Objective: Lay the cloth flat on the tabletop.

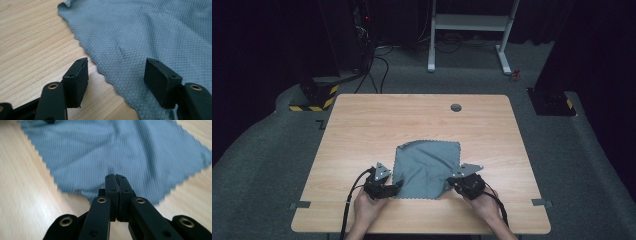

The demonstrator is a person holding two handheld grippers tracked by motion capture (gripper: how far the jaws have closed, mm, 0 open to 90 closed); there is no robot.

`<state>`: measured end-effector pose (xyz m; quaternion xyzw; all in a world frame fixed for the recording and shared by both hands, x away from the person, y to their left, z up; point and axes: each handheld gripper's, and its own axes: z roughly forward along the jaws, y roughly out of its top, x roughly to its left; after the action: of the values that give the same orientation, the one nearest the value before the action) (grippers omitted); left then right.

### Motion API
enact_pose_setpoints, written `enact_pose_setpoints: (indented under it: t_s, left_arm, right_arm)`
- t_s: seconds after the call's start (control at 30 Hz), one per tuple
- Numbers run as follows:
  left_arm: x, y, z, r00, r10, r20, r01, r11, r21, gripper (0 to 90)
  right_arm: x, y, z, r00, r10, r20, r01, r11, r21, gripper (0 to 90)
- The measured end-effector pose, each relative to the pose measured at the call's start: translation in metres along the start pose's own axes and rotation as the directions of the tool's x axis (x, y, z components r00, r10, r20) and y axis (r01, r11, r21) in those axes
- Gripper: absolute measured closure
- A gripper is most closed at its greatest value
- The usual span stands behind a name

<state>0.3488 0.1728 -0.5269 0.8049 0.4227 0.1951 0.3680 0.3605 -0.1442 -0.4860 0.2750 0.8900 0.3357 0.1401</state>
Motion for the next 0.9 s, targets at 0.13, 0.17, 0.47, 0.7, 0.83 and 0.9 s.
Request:
enact_pose_setpoints:
  t_s: [0.13, 0.17, 0.47, 0.7, 0.83, 0.9]
  left_arm:
    - [0.0, 0.0, 0.0, 1.0, 0.0, 0.0, 0.0, 1.0, 0.0, 35.9]
    - [0.0, 0.0, 0.0, 1.0, 0.0, 0.001, 0.0, 1.0, 0.001, 35.8]
    - [0.0, 0.0, 0.0, 1.0, 0.0, 0.002, 0.0, 1.0, 0.0, 35.4]
    - [0.0, 0.0, 0.0, 1.0, 0.0, 0.002, 0.0, 1.0, 0.0, 35.3]
    - [0.0, 0.0, 0.0, 1.0, 0.001, 0.002, -0.001, 1.0, 0.0, 35.2]
    - [0.0, 0.0, 0.0, 1.0, 0.001, 0.002, -0.001, 1.0, 0.0, 35.2]
  right_arm:
    - [-0.003, 0.024, 0.023, 0.9999, -0.013, -0.002, 0.013, 0.999, 0.039, 87.7]
    - [-0.004, 0.027, 0.029, 1.0, -0.005, -0.003, 0.005, 0.999, 0.051, 86.2]
    - [0.004, 0.024, 0.015, 0.9995, 0.004, 0.03, -0.003, 0.999, -0.04, 79.3]
    - [0.006, 0.008, 0.01, 0.9992, 0.008, 0.039, -0.007, 0.999, -0.037, 77.5]
    - [0.011, 0.011, 0.027, 0.9984, 0.019, 0.053, -0.016, 0.998, -0.054, 67.2]
    - [0.016, 0.015, 0.031, 0.9988, 0.013, 0.048, -0.009, 0.998, -0.069, 66.4]
